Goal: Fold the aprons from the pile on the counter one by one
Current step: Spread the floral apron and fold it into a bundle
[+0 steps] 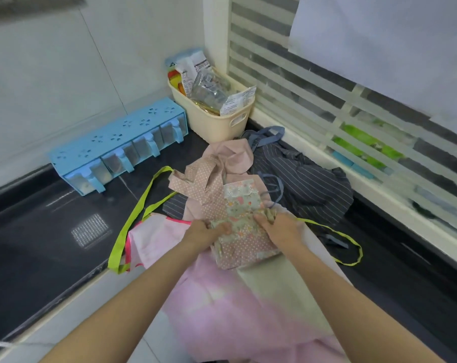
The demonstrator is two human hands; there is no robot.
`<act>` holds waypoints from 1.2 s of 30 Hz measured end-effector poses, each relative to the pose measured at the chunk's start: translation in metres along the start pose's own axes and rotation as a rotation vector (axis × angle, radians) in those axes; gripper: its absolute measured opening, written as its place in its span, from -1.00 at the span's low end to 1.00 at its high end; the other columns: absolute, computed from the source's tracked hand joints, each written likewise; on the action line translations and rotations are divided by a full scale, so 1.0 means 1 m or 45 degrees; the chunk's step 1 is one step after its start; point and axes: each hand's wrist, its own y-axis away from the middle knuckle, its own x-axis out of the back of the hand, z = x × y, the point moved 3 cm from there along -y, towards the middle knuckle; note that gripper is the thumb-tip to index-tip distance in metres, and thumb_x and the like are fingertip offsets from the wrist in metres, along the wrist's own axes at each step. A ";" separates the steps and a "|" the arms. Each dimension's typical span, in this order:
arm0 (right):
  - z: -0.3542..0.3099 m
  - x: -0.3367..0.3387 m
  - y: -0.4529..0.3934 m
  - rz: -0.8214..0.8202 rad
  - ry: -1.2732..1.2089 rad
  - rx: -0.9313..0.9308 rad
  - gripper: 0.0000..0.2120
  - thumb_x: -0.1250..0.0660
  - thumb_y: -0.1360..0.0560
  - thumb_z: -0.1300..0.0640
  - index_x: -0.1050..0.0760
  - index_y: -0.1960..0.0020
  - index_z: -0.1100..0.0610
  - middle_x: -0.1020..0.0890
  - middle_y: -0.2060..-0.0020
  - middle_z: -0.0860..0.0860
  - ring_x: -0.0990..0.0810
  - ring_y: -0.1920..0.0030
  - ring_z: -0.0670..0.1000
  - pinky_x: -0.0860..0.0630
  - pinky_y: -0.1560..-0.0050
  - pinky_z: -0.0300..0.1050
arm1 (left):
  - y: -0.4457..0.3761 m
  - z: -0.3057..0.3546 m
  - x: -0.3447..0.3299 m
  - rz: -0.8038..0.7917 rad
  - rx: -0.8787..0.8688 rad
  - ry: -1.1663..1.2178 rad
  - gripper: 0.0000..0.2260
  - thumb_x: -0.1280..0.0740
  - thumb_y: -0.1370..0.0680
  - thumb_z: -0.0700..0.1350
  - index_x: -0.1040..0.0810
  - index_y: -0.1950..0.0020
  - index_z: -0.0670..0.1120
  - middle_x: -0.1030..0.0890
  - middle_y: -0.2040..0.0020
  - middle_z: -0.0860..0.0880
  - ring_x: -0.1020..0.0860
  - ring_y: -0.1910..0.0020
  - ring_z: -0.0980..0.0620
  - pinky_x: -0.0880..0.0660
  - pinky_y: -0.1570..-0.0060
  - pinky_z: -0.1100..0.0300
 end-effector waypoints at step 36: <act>-0.053 0.033 0.009 -0.864 0.265 0.252 -0.64 -0.32 -0.37 0.18 -0.39 -0.15 0.22 -0.43 0.10 0.09 -0.51 0.02 0.06 -0.39 0.15 -0.10 | 0.005 0.051 -0.008 -0.311 -0.502 -1.241 -0.44 -0.28 -0.51 0.20 -0.40 -0.31 -0.19 -0.49 -0.20 -0.21 -0.46 -0.14 -0.15 -0.35 -0.02 0.13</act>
